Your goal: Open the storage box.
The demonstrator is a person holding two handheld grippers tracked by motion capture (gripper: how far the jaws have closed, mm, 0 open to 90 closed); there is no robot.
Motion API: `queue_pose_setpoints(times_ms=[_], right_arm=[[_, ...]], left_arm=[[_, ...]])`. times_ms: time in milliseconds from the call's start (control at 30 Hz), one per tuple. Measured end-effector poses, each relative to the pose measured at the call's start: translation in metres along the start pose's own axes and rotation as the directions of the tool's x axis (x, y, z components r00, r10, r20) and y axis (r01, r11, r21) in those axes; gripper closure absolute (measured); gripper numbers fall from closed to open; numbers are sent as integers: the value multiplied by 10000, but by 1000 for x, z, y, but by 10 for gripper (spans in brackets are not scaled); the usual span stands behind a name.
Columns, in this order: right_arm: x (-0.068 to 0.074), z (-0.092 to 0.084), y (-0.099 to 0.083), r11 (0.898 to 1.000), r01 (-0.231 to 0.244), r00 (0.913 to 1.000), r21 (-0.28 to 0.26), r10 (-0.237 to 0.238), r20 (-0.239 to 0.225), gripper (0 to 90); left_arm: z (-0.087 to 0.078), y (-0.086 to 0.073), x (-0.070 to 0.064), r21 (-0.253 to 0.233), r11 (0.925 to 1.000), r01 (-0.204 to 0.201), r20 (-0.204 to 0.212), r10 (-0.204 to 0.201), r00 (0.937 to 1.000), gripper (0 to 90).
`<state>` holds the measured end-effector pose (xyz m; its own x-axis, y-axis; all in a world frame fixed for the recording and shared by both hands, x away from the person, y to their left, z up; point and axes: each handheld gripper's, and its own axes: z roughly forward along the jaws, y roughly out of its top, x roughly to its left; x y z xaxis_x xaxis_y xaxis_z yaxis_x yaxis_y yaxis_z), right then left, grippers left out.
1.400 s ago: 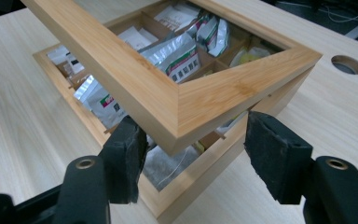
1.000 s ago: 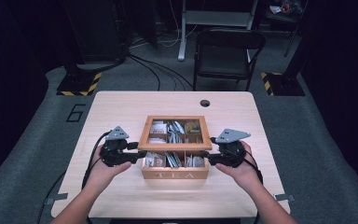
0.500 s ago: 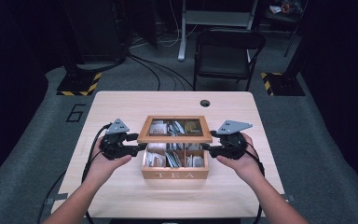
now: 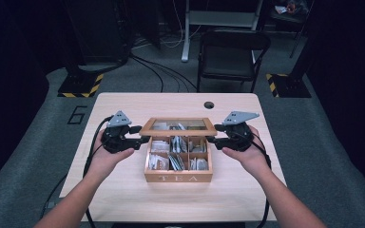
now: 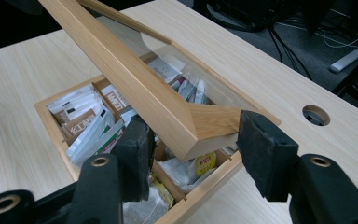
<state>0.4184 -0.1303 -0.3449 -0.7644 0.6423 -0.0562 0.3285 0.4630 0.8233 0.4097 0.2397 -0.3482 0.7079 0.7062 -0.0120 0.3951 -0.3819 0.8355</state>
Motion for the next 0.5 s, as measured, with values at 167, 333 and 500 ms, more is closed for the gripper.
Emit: queue_pose_setpoints(times_ms=[167,333,500], right_arm=[[-6,2,7,9996,-260,9997,-56,261,26,468],[-13,4,13,9984,-547,9985,-155,547,38,479],[-18,5,20,9981,-563,9983,-270,566,131,492]], left_arm=[[2,8,5,-149,9999,-60,-19,59,10000,480],[3,15,9,-268,9995,-166,-157,162,9997,487],[6,20,16,-470,9989,-56,-311,42,9995,522]])
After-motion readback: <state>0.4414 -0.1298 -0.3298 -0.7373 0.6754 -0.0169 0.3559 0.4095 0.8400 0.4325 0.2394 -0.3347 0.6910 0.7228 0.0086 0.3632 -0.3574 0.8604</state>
